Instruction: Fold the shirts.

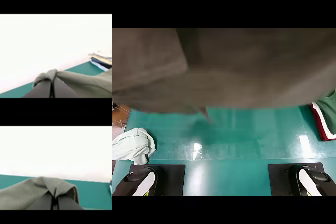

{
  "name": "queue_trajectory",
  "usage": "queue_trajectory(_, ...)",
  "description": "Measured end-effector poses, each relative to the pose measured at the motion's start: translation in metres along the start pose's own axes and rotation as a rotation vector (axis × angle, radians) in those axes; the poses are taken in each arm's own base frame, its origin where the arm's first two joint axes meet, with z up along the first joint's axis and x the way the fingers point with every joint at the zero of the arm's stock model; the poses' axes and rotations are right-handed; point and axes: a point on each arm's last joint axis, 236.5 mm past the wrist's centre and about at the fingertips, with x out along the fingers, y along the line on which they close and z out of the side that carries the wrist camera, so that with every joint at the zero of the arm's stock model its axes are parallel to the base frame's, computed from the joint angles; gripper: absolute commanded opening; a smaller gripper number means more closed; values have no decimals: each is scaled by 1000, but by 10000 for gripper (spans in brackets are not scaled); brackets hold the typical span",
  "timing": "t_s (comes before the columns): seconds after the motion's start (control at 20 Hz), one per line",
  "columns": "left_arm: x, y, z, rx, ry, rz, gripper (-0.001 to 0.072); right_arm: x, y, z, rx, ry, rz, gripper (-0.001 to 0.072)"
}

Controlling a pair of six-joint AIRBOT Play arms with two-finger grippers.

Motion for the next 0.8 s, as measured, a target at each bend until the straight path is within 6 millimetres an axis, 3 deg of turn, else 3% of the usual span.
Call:
queue_trajectory(0.05, -1, -1, 0, -5, 0, -4, 32, -1, -4, -1, 5, 32, -22, 24)
queue_trajectory(0.15, 8, 4, -16, -31, 45, -3, 31, 9, -21, -24, 36, 172, -74, 24)
queue_trajectory(0.25, 27, 18, -54, -85, 150, 3, 32, 27, -39, -65, 87, 358, -109, 24)
queue_trajectory(0.4, 63, 40, -154, -219, 432, -16, 32, 59, -69, -161, 196, 722, -150, 24)
queue_trajectory(0.6, 92, 55, -294, -417, 789, -58, 32, 83, -97, -288, 340, 1148, -176, 24)
queue_trajectory(0.8, 115, 68, -399, -547, 968, -70, 33, 97, -109, -384, 415, 1393, -170, 24)
